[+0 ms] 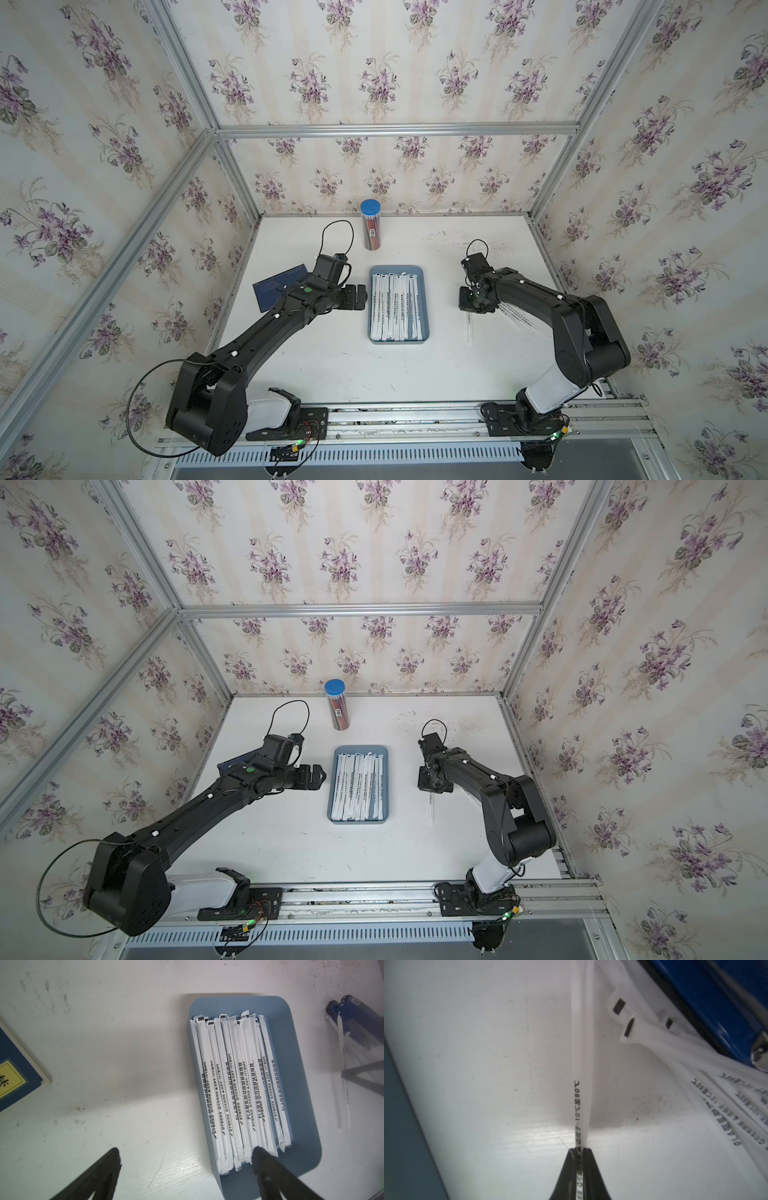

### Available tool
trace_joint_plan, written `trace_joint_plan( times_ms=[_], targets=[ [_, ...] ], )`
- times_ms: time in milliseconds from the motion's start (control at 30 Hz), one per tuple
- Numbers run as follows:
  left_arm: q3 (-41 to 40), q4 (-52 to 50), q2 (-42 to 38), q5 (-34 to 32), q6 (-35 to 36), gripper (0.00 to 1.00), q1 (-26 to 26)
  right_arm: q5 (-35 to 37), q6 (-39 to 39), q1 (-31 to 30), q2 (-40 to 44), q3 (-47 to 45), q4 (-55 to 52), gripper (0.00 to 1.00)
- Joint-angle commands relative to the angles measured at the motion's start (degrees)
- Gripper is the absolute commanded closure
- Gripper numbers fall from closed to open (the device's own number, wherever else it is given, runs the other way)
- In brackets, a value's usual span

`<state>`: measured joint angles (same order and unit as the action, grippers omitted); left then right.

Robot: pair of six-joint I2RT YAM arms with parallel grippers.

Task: Put the straws into the storage box
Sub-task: Pick up the straw from the center of the board, then place the straw in the storage box.

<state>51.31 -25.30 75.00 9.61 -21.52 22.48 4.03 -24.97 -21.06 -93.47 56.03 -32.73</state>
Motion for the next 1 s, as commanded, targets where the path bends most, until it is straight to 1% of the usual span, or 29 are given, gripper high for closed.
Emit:
trace_joint_plan(
  times_ms=[0, 133, 233, 267, 367, 467, 667, 800, 967],
  targets=[
    [0.3, 1.4, 0.2, 0.1, 0.1, 0.01, 0.0, -0.6, -1.8, -1.7, 0.6, 1.9, -2.1, 0.89],
    [0.2, 1.3, 0.1, -0.7, 0.2, 0.01, 0.0, -1.3, -4.1, -6.1, 0.3, 7.8, -5.0, 0.89],
    [-0.2, 1.2, 0.1, -1.6, 0.0, 0.01, 0.0, -1.9, -6.2, -9.3, -1.3, 14.5, -7.2, 0.89],
    [-0.2, 1.2, 0.3, -1.8, 0.0, 0.01, 0.0, -2.1, -7.0, -12.4, -2.4, 17.0, -7.8, 0.89],
    [-0.3, 1.1, 0.7, -2.0, -0.2, 0.01, 0.0, -2.8, -9.9, -16.6, -7.1, 24.2, -8.7, 0.89],
    [-0.9, 1.6, 0.3, -2.4, -0.6, 0.01, 0.0, -2.9, -13.6, -20.3, -12.6, 30.1, -7.4, 0.89],
    [-1.6, 2.1, -0.3, -2.7, -0.5, 0.0, -0.1, -2.7, -17.7, -25.2, -24.5, 41.7, -7.2, 0.89],
    [-1.9, 2.3, -0.3, -3.0, 0.3, 0.0, -0.1, -1.7, -19.6, -27.3, -29.5, 46.0, -8.2, 0.89],
    [-2.5, 2.9, -0.5, -3.2, 0.6, 0.0, -0.2, 0.2, -21.9, -28.9, -32.0, 46.3, -8.2, 0.89]
  ],
)
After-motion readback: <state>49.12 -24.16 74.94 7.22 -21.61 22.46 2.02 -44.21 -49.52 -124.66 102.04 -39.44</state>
